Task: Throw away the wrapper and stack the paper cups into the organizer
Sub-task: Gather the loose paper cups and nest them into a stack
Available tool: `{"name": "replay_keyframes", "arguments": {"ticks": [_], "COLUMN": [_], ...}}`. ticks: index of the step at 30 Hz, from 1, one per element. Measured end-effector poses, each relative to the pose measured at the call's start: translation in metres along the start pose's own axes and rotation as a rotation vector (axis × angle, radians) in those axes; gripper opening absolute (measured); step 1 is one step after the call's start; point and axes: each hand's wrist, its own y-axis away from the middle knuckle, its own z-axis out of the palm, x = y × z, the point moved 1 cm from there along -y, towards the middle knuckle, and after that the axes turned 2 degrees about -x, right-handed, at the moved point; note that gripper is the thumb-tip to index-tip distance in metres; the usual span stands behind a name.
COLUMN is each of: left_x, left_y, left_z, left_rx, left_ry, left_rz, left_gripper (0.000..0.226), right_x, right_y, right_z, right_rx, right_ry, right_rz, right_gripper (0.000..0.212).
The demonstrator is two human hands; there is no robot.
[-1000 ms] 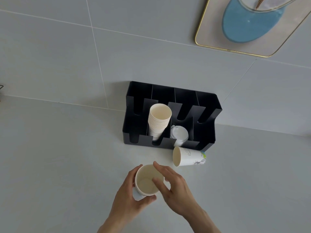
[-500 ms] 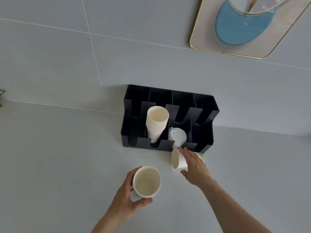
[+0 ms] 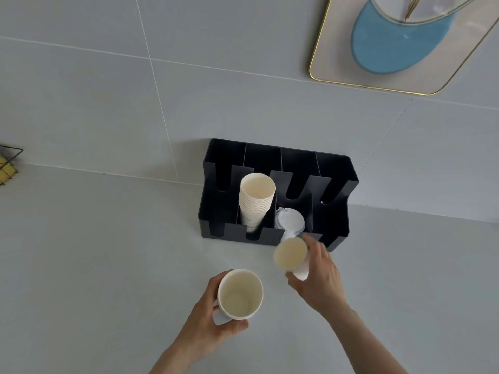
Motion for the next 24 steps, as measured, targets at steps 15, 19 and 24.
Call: {"name": "replay_keyframes", "arguments": {"ticks": [15, 19, 24], "left_x": [0.008, 0.007, 0.008], "left_y": [-0.005, -0.004, -0.004], "left_z": [0.004, 0.004, 0.004], "left_rx": [-0.012, -0.011, -0.011], "left_ry": [-0.029, -0.040, -0.030], "left_rz": [-0.074, -0.053, -0.058], "left_gripper": [0.086, 0.090, 0.094], "right_x": [-0.092, -0.080, -0.074], "right_y": [0.051, 0.055, 0.055], "right_z": [-0.024, -0.005, 0.002], "right_rx": [-0.226, -0.346, -0.336], "right_ry": [-0.467, -0.300, -0.256], "right_rz": [-0.211, -0.205, -0.135], "right_gripper": [0.091, 0.100, 0.086]}}
